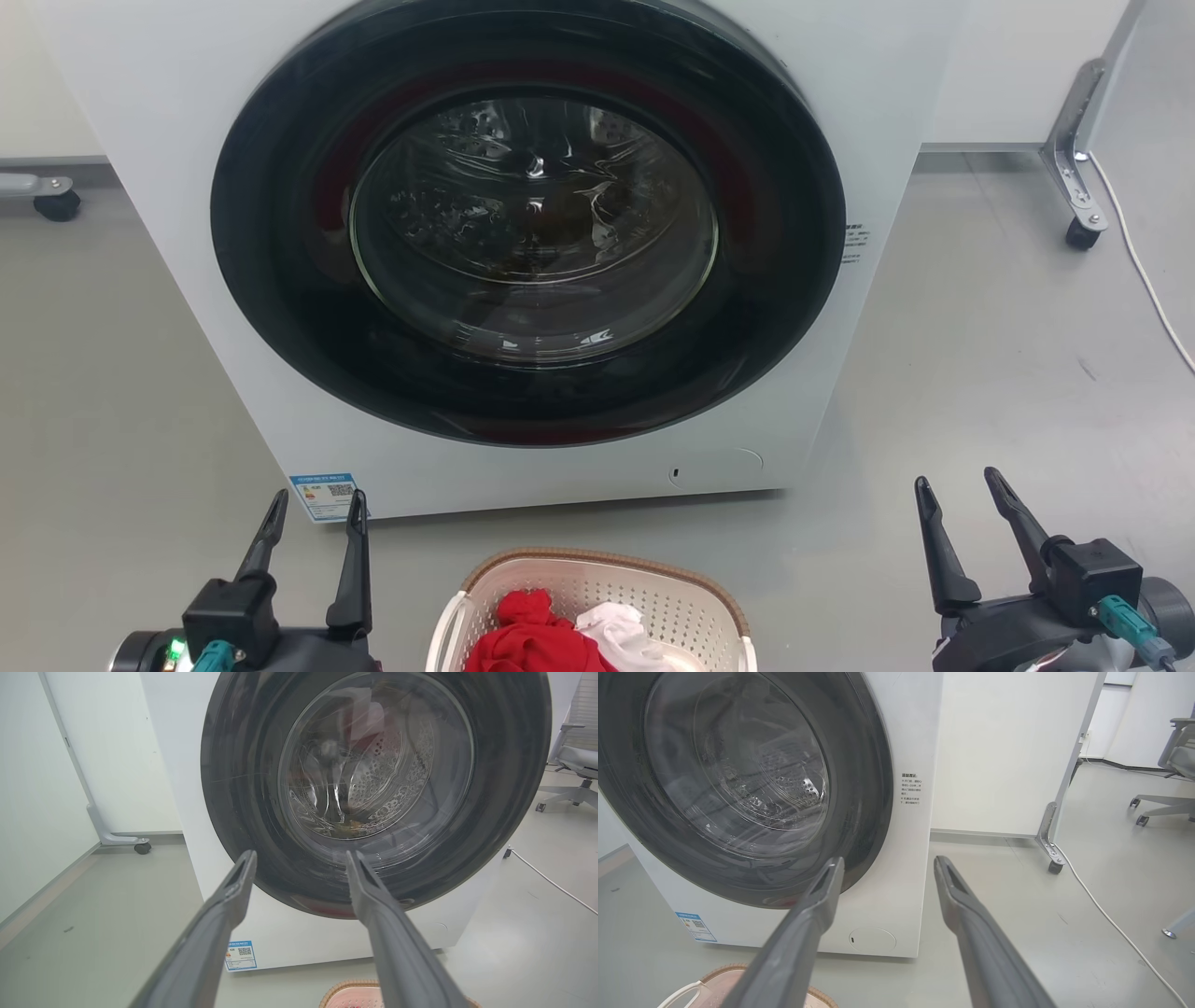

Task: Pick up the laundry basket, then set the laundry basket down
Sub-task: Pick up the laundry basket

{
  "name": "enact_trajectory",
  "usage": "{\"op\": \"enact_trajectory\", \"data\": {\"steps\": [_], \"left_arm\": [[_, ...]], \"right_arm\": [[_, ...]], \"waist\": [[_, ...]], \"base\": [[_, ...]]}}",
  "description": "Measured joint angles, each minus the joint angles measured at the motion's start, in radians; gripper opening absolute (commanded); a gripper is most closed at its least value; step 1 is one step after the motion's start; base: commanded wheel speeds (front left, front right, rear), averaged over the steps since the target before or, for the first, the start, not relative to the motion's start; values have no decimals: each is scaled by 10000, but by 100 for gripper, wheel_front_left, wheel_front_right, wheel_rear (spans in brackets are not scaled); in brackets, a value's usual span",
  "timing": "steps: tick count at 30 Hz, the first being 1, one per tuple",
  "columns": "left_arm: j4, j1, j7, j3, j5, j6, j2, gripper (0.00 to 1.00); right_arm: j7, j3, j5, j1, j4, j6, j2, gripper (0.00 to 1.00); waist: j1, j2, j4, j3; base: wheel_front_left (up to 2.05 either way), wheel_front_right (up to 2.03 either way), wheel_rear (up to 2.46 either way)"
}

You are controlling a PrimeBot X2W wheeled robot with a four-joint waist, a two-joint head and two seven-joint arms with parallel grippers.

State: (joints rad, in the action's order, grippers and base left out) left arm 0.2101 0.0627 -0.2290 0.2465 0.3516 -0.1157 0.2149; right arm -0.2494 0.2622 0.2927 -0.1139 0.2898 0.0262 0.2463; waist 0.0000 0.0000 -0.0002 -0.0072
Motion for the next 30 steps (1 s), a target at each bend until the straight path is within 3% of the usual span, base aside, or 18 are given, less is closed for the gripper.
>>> {"op": "enact_trajectory", "data": {"steps": [13, 30], "left_arm": [[-234, -86, 86, 79, -88, 0, 2, 100], [-42, 834, 754, 339, -98, 242, 69, 100]], "right_arm": [[0, -73, 0, -12, -318, -82, -27, 100], [-42, -259, -2, -834, -1118, -38, -236, 100]], "waist": [[0, 0, -59, 487], [2, 1, -228, 2586]], "base": [[0, 0, 0], [0, 0, 0]]}}
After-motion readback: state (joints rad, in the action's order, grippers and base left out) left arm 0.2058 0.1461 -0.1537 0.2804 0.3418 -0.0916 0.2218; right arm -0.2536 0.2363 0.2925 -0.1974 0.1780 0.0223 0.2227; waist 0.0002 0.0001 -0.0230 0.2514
